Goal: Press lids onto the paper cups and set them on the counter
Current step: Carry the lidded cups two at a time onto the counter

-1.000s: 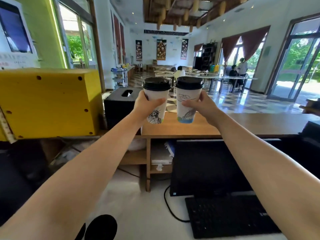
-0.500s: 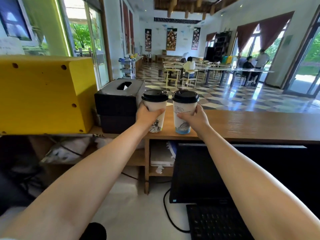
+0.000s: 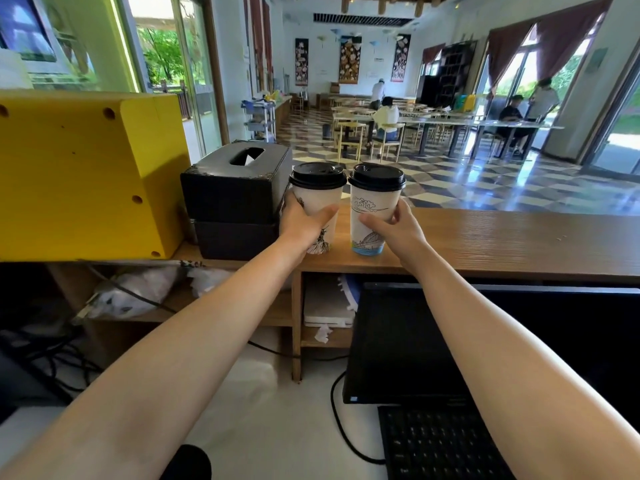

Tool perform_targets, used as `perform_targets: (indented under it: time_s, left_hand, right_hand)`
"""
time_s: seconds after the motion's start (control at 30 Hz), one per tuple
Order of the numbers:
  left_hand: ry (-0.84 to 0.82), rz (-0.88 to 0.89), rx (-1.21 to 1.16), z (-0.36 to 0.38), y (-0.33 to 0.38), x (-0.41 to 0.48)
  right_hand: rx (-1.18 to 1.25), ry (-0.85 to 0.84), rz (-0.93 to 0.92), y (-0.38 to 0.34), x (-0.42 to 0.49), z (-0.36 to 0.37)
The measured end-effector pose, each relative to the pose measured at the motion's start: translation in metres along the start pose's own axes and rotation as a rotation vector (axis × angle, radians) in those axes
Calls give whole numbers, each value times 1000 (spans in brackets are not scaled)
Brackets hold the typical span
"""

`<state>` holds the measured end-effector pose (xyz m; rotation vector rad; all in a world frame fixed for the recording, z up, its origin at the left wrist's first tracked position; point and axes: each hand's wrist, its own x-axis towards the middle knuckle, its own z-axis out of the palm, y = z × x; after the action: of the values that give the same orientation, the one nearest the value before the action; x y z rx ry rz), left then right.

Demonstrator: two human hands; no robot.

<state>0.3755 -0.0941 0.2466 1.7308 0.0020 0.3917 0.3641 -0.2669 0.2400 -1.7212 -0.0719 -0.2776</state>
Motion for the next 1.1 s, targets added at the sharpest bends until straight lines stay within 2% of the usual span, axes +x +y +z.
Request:
perform_targets:
  time_s: [0.17,0.3,0.47,0.67,0.73,0.87,1.1]
  left_hand:
    - [12,22,52,2,0,-3]
    - [15,23,150,1,4,-7]
    - [3,-25,266,0,14,-20]
    - [-89,-145,344,-17,31,-41]
    - [-175,-185,358,-29,39,-48]
    - [-457,-224,486,-58,60,-61]
    - [-648,-38,752,-108,86,-80]
  right_hand:
    - [-34,2,-14,1,1,0]
    - [-167,-13,1,-3,1,-3]
    - [-313,-17,82,-13,-8,-7]
    - [-572,-75,200,-40,-36,-11]
    - [-660,-94,214,-53,-48,-11]
    - [-754,-189,209,-84,-73,-6]
    - [-861,-287,283,-120,-108,18]
